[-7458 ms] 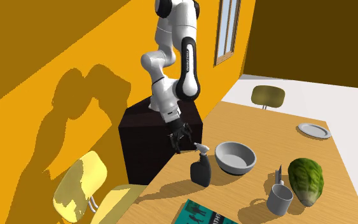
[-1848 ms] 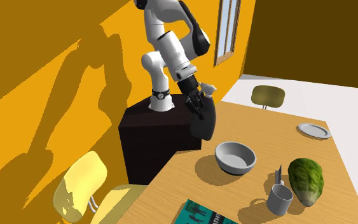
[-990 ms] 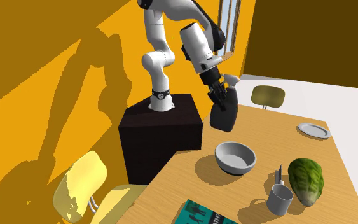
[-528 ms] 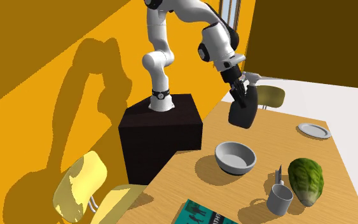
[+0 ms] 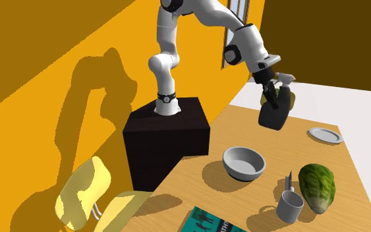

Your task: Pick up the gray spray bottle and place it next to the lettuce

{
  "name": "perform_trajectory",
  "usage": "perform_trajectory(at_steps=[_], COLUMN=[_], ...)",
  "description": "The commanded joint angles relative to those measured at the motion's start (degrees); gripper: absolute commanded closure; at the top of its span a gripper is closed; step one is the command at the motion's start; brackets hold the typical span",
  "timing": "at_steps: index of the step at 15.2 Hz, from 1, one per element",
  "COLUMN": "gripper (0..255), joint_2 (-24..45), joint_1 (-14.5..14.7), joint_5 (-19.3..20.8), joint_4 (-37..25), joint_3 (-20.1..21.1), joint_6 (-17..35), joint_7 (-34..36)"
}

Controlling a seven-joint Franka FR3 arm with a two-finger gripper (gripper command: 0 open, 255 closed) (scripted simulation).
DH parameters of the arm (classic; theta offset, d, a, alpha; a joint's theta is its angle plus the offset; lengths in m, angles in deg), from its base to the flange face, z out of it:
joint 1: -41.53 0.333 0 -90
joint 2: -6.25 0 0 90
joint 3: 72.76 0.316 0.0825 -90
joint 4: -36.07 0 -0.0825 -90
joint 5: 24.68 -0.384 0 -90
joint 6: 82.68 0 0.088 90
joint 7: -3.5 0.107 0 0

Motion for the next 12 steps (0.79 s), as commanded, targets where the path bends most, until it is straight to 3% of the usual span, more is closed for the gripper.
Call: perform_trajectory(at_steps=[1, 12], gripper=[255, 255], joint_2=[2.4, 17.9], joint_1=[1.6, 10.7], joint_5=[2.1, 10.0], joint_4=[-3.0, -24.7], joint_3=[0.1, -2.1], joint_6=[-0.2, -6.1], joint_7=[4.0, 21.5])
